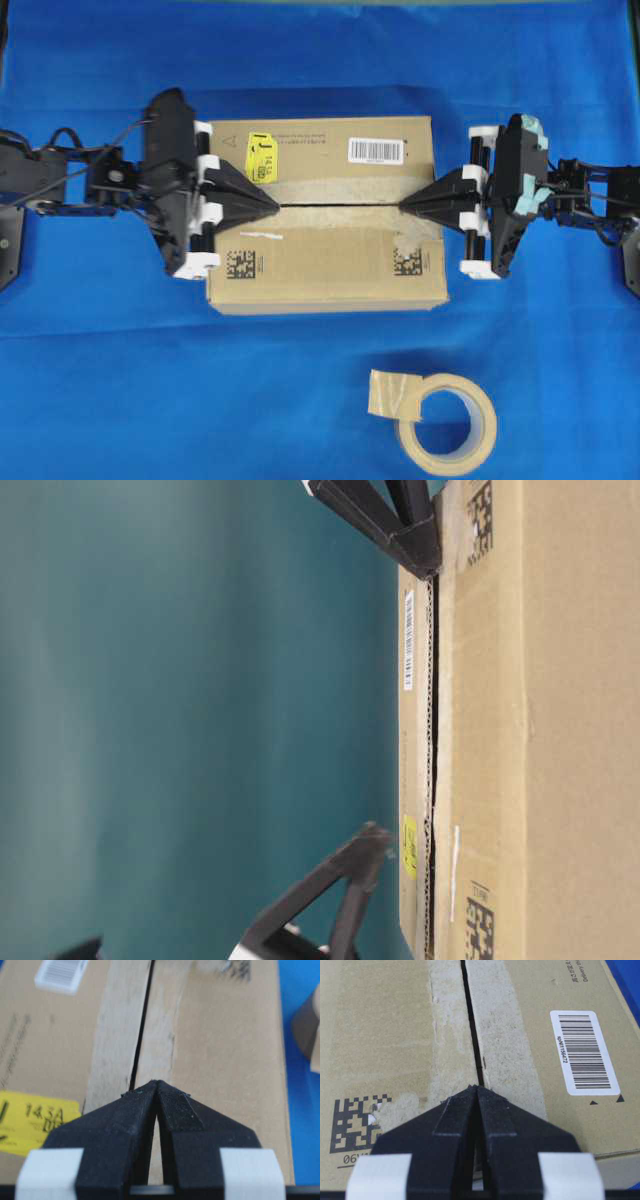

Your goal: Close the cardboard box.

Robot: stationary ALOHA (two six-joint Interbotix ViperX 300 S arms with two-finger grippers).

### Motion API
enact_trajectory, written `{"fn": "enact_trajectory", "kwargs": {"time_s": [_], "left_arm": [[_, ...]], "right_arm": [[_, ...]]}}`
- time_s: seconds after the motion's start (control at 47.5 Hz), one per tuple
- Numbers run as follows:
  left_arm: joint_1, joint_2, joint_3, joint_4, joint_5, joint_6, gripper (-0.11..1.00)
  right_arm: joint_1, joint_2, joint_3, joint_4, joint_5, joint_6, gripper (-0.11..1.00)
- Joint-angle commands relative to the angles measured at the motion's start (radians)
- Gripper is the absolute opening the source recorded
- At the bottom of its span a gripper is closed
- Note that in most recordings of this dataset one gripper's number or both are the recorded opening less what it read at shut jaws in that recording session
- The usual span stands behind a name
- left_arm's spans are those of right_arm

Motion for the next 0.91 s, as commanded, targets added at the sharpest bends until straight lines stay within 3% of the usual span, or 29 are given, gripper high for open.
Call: {"fn": "enact_trajectory", "kwargs": {"time_s": [0.0, 0.169, 0.527, 0.885], "left_arm": [[-0.006, -0.028, 0.034, 0.002, -0.086, 0.038, 0.00], [-0.005, -0.014, 0.097, 0.002, -0.216, 0.077, 0.00], [0.009, 0.041, 0.222, -0.002, -0.459, 0.078, 0.00], [0.009, 0.087, 0.232, -0.005, -0.480, 0.077, 0.00]], "right_arm": [[-0.005, -0.003, -0.006, 0.003, -0.006, 0.000, 0.00], [-0.006, -0.005, -0.006, 0.003, -0.006, 0.003, 0.00], [-0.005, -0.003, -0.012, 0.005, -0.006, 0.005, 0.00], [-0.005, -0.005, -0.018, 0.005, -0.008, 0.008, 0.00]]}}
